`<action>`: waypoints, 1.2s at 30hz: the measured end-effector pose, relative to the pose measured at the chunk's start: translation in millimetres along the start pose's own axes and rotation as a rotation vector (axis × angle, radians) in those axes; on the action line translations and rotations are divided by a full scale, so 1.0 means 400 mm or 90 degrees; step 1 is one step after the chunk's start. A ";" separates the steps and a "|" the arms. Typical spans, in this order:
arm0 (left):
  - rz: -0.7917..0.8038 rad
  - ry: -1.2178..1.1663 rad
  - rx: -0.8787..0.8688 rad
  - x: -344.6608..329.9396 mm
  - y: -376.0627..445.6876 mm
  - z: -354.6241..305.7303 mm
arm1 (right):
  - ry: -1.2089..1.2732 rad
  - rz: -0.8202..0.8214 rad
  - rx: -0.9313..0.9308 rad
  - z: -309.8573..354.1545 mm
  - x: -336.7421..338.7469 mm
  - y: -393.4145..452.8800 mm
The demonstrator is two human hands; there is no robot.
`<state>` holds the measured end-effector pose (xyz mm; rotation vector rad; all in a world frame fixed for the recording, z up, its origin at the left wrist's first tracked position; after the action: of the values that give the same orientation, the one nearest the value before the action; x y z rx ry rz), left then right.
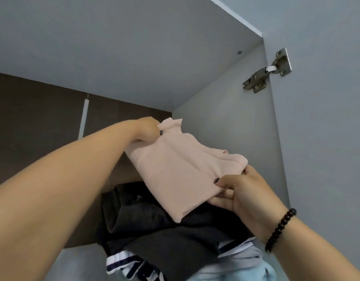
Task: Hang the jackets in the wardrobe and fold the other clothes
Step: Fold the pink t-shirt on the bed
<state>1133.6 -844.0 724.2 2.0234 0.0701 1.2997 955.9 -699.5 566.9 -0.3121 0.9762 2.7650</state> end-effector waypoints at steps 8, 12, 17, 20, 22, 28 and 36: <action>0.246 0.262 -0.003 -0.321 0.068 -0.001 | -0.081 -0.025 -0.140 -0.059 0.067 0.000; 0.197 0.262 -0.056 -0.338 0.038 0.001 | -0.101 -0.042 -0.141 -0.051 0.064 -0.002; 0.049 0.192 -0.088 -0.249 0.009 -0.006 | -0.117 -0.042 -0.127 -0.036 0.047 -0.002; -0.034 0.119 -0.086 -0.161 -0.011 0.010 | -0.118 -0.024 -0.083 -0.002 0.011 -0.003; -0.087 0.072 -0.078 -0.085 -0.031 0.033 | -0.089 -0.009 -0.038 0.025 -0.025 -0.010; -0.193 0.103 -0.010 0.148 -0.155 0.167 | 0.035 0.092 0.055 0.045 -0.228 -0.085; 0.027 0.259 0.174 0.149 -0.436 0.498 | -0.049 0.255 0.009 -0.232 -0.534 -0.376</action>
<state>1380.0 -797.7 620.5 1.9532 0.4140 1.7938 1210.5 -667.0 462.3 -0.0032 1.1465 3.0917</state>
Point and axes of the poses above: each hand's wrist, its own y-axis towards the middle knuckle, its own x-axis out of the back of the hand, z = x × y, the point moved 8 cm from there along y, towards the middle knuckle, and after that the axes turned 2 degrees about x, right-handed, at the moved point
